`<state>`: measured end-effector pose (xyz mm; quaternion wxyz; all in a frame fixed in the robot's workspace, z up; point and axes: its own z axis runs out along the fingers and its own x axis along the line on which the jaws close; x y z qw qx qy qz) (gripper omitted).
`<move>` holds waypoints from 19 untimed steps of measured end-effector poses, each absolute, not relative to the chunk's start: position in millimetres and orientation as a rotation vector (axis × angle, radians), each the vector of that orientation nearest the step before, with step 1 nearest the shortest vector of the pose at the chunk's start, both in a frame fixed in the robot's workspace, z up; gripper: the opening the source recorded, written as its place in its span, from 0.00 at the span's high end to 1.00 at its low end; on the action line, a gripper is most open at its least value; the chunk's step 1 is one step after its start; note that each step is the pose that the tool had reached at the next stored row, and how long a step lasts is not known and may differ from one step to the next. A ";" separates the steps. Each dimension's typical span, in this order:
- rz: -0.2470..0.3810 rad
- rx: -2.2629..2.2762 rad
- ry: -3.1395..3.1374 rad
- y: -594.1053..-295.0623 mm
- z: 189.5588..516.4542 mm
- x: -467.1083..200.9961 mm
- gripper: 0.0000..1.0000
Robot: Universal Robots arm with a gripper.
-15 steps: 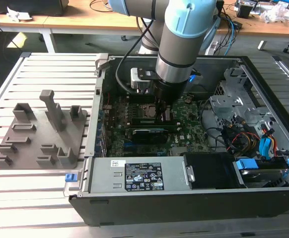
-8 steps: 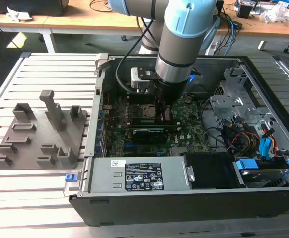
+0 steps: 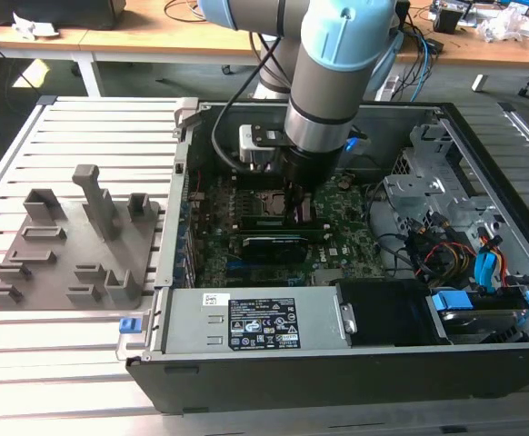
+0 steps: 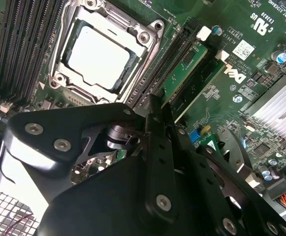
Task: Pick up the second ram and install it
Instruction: 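Insert the second ram into the second slot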
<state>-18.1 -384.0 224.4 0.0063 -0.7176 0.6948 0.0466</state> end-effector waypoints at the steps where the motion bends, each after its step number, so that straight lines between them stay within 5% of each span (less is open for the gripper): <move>1: 0.146 -2.248 2.172 -384.5 224.4 -18.1 0.86; 10: 0.146 -2.250 2.169 -384.4 219.0 -18.0 0.86; 13: 0.145 -2.251 2.170 -384.4 219.3 -18.1 0.78; 18: 0.131 -2.258 2.177 -380.0 258.2 -18.1 0.78; 19: 0.128 -2.259 2.179 -379.5 261.6 -18.1 0.87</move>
